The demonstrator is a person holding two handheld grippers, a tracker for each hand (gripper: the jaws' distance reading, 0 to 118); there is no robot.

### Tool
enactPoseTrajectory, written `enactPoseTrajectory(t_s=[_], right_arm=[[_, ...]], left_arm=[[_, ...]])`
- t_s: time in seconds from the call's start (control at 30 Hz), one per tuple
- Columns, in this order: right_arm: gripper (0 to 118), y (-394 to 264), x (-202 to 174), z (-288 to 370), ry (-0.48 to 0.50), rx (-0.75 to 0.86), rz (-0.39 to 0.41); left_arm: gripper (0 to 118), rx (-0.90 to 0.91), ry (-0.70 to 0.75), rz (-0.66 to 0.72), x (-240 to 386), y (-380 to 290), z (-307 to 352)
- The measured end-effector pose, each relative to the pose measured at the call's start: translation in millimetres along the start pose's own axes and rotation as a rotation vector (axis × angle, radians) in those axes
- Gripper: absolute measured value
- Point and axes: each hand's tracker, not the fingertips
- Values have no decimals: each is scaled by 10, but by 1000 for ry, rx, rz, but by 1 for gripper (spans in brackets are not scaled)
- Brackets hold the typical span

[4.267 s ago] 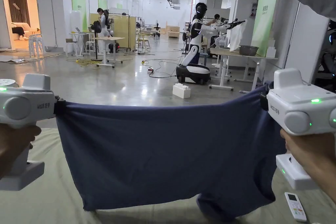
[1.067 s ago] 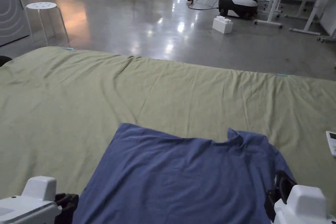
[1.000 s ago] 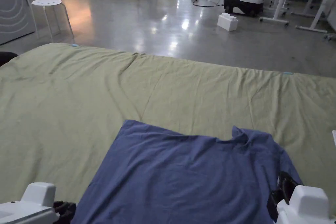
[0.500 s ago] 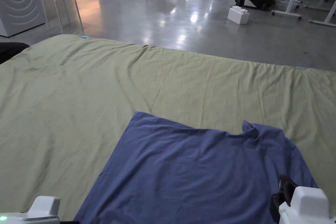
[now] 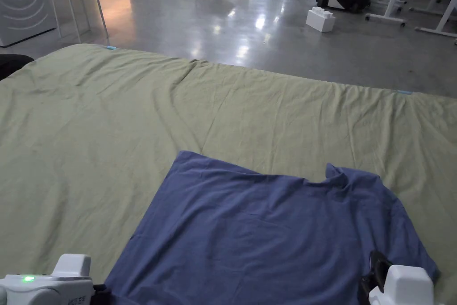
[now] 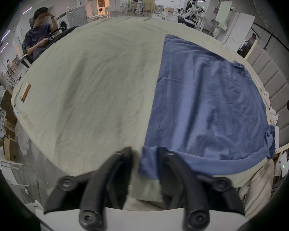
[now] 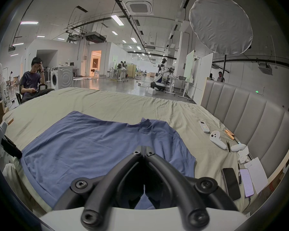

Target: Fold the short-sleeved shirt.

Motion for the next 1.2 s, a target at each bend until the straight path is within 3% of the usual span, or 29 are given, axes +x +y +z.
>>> enactPoseTrajectory(t_s=[0.13,0.37,0.5,0.53,0.6,0.63,0.77,0.83,0.93,1.03,1.13,1.17,1.2], right_arm=[[0,-24,19,24,3,-9,-1],[1,-78,224,102,-11,-53,-34],[1,-153,427,130,-21,-205,-39],[7,-188,479,122,-25,-270,-40],[46,-341,615,87,-42,-460,-110],[59,-381,669,71,-36,-483,-110],[67,-643,829,111,-119,-607,-137],[71,-762,877,99,-109,-673,-150],[71,-961,936,32,-70,-755,-199],[70,-1047,847,-11,-53,-805,-193],[55,-1127,811,-61,-35,-811,-216],[45,-1108,799,-58,-34,-807,-211],[27,-1079,791,-60,-24,-803,-193]], left_arm=[[9,1,-6,-18,72,-28,-18],[5,-6,-66,-1,-21,9,98],[5,15,-84,4,-44,-4,224],[5,23,-86,10,-50,-8,246],[5,31,-92,17,-74,4,267],[5,33,-93,17,-85,0,256],[5,36,-90,26,-103,5,255],[5,31,-86,19,-85,7,247],[5,22,-72,-6,-58,16,224],[5,19,-64,-15,-53,19,217],[5,13,-63,-16,-60,16,193],[5,11,-62,-16,-14,-4,213],[5,11,-62,-13,24,-22,230]])
